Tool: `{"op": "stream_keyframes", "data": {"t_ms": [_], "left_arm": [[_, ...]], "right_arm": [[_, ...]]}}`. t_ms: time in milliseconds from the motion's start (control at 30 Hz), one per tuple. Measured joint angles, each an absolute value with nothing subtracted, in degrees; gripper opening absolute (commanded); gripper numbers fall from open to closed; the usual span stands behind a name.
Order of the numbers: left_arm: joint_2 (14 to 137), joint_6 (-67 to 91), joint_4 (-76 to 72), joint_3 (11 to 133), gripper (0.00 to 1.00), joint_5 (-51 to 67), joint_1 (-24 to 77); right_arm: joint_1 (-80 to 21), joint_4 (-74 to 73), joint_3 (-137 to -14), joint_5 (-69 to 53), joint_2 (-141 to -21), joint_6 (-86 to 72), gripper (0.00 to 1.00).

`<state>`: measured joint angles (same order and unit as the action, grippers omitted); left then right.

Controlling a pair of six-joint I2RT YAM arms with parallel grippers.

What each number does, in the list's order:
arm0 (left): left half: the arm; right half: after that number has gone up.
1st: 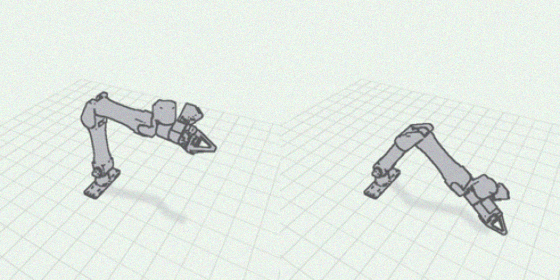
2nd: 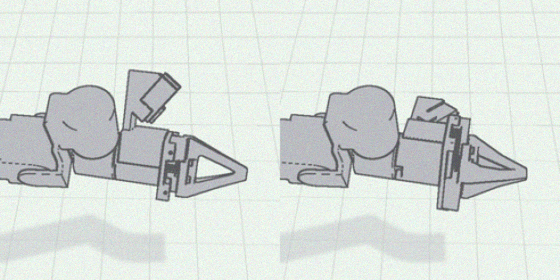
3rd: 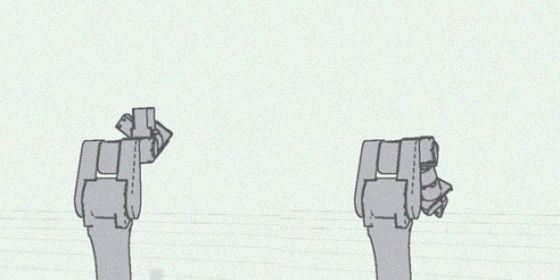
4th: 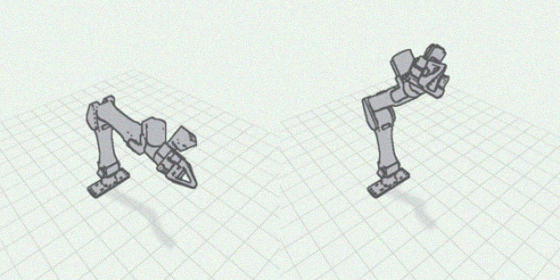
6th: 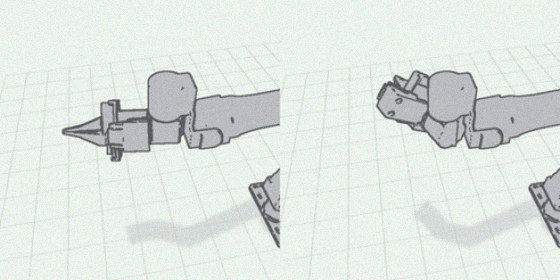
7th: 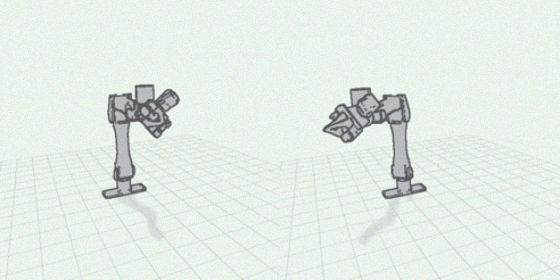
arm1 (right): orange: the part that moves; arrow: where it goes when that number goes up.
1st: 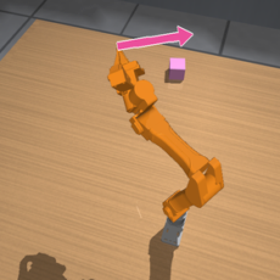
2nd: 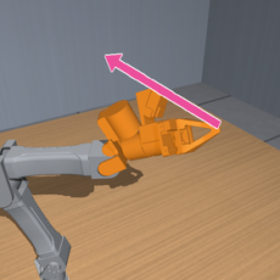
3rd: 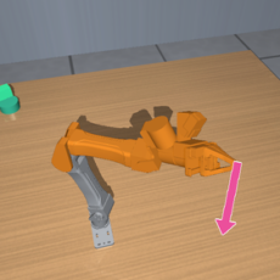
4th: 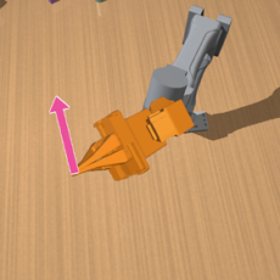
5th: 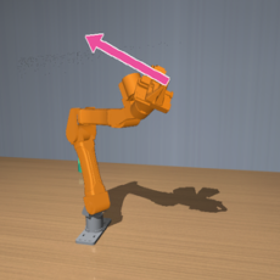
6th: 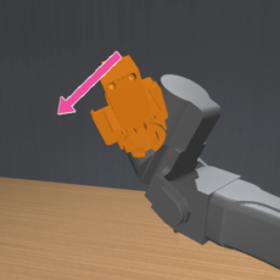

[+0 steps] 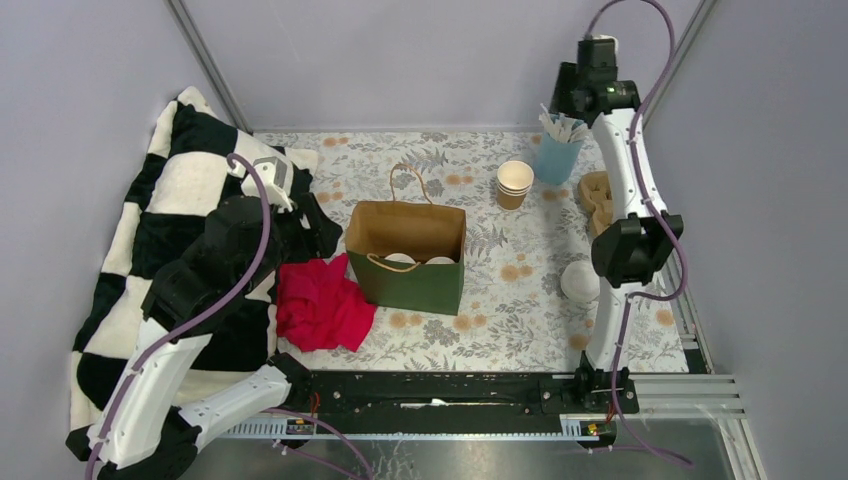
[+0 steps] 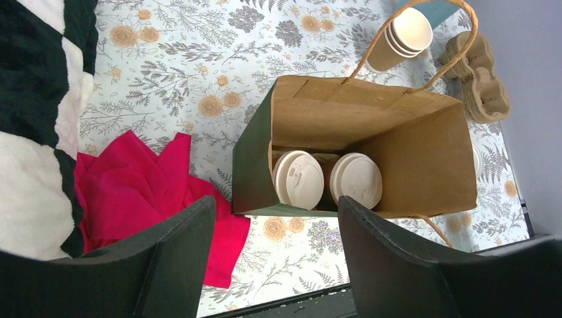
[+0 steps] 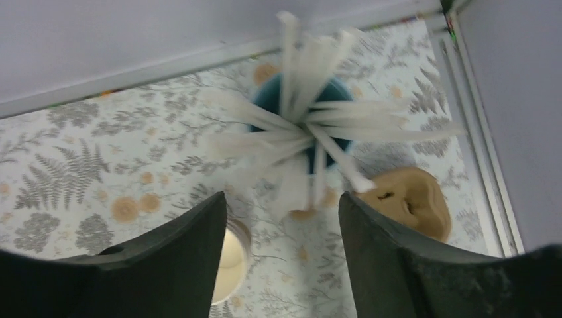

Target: Pack the takeout coffee

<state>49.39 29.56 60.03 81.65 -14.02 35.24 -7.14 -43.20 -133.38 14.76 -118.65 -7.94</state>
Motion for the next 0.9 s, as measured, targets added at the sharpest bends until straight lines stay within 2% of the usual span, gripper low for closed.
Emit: {"op": "stream_keyframes", "data": {"t_ms": [233,567,767,900], "left_arm": [[49.1,29.6,60.3,81.6,0.72,-15.1,35.2],[50.0,29.6,60.4,81.6,0.72,-15.4,35.2],[50.8,29.6,60.4,81.6,0.72,-15.6,35.2],[51.5,29.6,60.4,81.6,0.72,-15.7,35.2]], "right_arm": [[1.4,-45.6,-133.7,11.8,-118.3,-12.2,0.66],[4.7,-45.2,-136.1,10.8,-118.3,-13.8,0.49],[5.4,-43.8,-139.3,9.7,-122.1,-13.8,0.39],[5.4,-43.2,-141.0,9.6,-125.3,-13.8,0.44]]}}
